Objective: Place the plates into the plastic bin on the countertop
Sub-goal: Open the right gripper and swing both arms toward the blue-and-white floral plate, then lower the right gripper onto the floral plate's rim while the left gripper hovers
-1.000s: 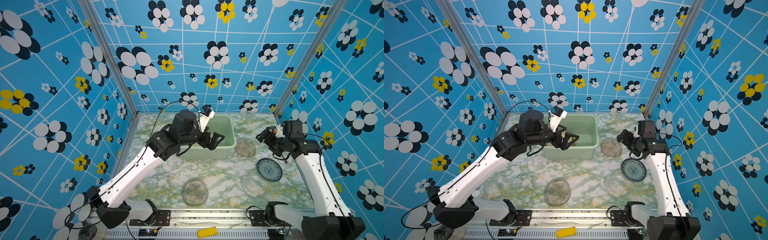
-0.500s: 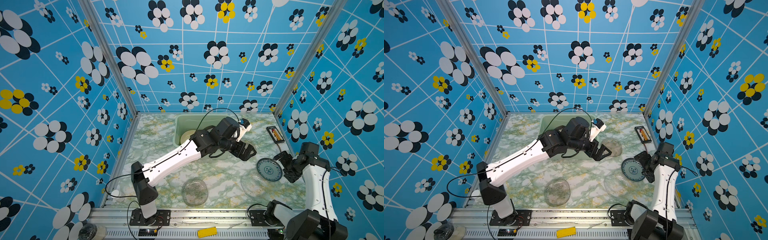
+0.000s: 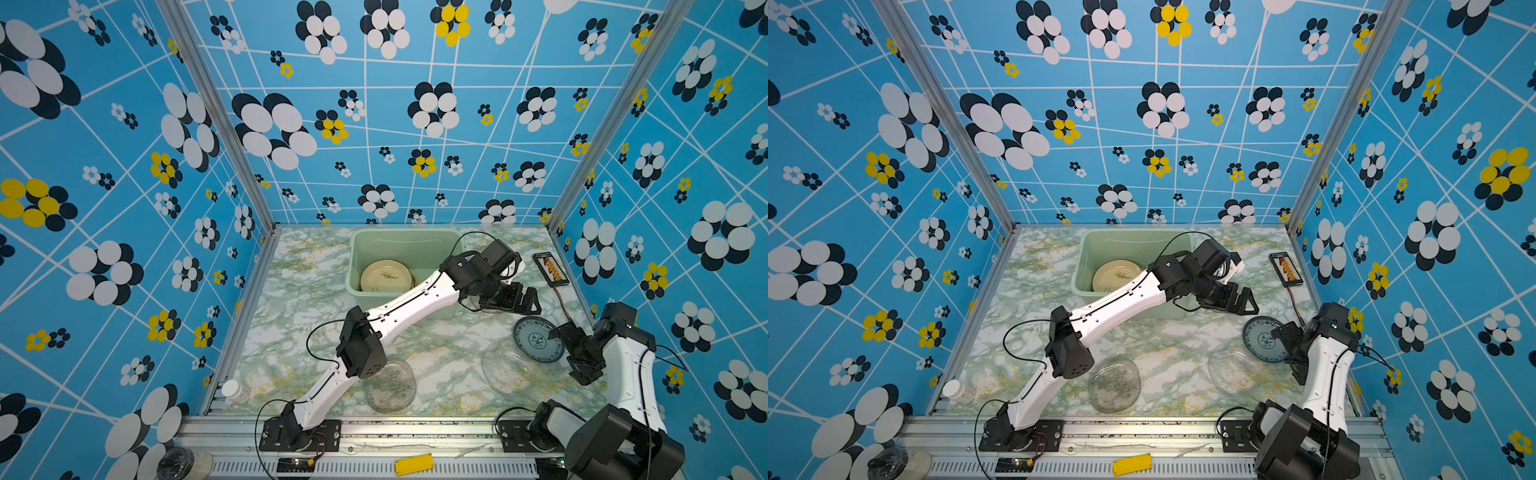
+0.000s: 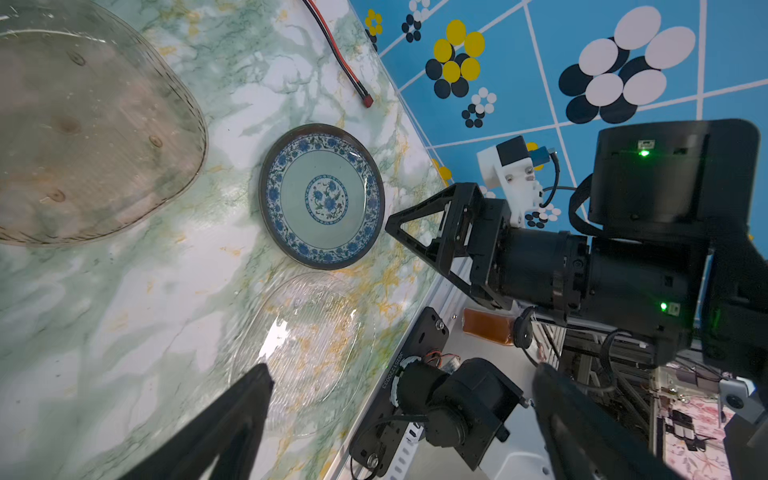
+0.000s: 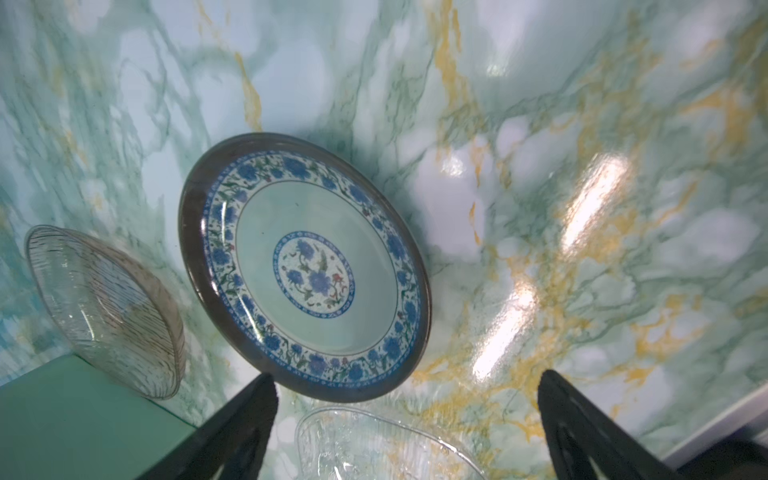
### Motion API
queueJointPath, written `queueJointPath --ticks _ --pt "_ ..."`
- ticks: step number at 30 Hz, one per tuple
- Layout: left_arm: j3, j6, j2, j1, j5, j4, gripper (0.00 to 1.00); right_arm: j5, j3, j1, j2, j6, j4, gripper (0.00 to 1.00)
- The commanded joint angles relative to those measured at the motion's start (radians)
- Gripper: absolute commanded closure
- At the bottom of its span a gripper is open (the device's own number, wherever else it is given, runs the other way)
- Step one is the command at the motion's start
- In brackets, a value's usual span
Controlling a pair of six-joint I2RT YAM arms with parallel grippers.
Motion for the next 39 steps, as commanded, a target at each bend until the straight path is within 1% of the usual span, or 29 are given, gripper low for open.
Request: queueJointPath --ticks 1,4,8,14,21,26,30,35,37,39 --pt "0.076 -0.082 0.065 -0.029 0.020 0.008 0.01 0.020 -0.017 -0.020 0.023 0.034 0.041 0.01" --pt "0.124 -0.108 0.122 -0.039 0.006 0.005 0.01 -0.007 -0.041 -0.036 0.035 0.051 0.083 0.01" --pt "0.127 -0.119 0.155 -0.050 -0.030 0.017 0.01 -0.027 -0.064 -0.042 0.047 0.043 0.130 0.01" --pt "0.127 -0.122 0.195 -0.057 -0.059 0.047 0.01 -0.012 -0.092 -0.045 0.068 0.031 0.181 0.01" --pt "0.133 -0.089 0.194 -0.052 -0.108 0.036 0.01 0.013 -0.076 -0.051 0.145 -0.026 0.239 0.01" --pt "0.133 -0.062 0.205 -0.040 -0.123 0.018 0.01 -0.036 -0.057 -0.052 0.204 -0.075 0.304 0.00" --pt "0.133 -0.043 0.205 -0.033 -0.139 0.010 0.01 -0.080 -0.019 -0.052 0.284 -0.138 0.328 0.00" --pt "0.133 -0.043 0.210 -0.018 -0.145 0.014 0.01 -0.118 0.074 -0.052 0.413 -0.218 0.304 0.01" --pt "0.133 -0.044 0.215 -0.014 -0.144 0.016 0.01 -0.120 0.104 -0.044 0.446 -0.230 0.300 0.02" --pt "0.133 -0.041 0.218 -0.012 -0.144 0.018 0.01 -0.089 0.135 -0.011 0.469 -0.252 0.297 0.02"
